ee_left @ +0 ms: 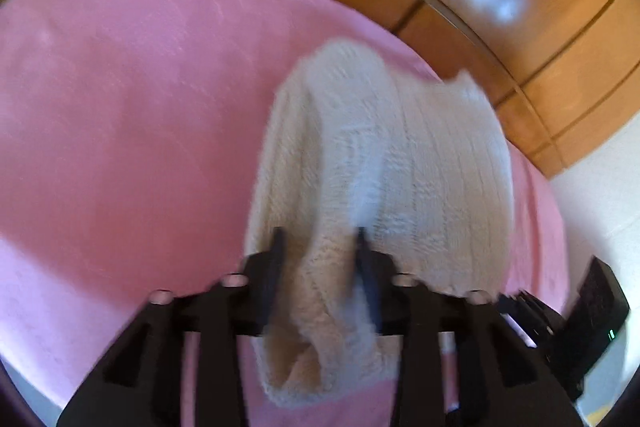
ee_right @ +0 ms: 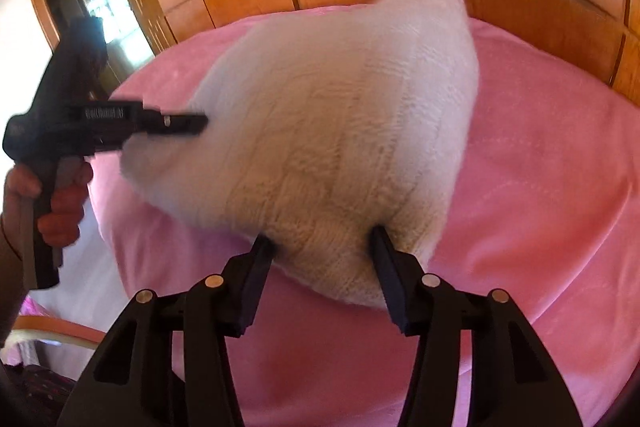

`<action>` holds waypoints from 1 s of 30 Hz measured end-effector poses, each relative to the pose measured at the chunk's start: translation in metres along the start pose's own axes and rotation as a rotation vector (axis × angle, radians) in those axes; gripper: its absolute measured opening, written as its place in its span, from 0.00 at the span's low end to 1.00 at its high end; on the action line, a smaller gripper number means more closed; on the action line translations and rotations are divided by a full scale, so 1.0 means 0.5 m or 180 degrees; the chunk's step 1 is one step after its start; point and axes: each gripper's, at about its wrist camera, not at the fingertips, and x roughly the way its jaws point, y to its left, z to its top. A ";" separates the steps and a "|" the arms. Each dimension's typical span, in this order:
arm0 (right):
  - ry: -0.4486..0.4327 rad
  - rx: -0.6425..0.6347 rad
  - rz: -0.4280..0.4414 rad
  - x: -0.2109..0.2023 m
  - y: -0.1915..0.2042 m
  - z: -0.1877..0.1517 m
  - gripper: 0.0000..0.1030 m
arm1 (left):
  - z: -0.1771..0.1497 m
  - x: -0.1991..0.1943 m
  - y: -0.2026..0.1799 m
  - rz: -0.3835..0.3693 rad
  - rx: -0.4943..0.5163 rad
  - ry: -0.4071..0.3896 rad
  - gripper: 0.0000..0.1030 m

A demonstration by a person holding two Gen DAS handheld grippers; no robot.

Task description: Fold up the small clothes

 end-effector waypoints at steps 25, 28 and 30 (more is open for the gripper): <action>-0.0318 0.0493 -0.0064 0.014 -0.100 0.177 0.84 | 0.026 0.027 -0.064 0.0633 0.0820 -0.0497 0.64; -0.0474 0.0703 0.0091 -0.017 -0.131 0.172 0.92 | 0.023 0.022 -0.060 0.0609 0.0804 -0.0514 0.64; -0.0469 0.0881 0.0237 -0.019 -0.153 0.174 0.97 | 0.022 0.021 -0.055 0.0574 0.0774 -0.0506 0.64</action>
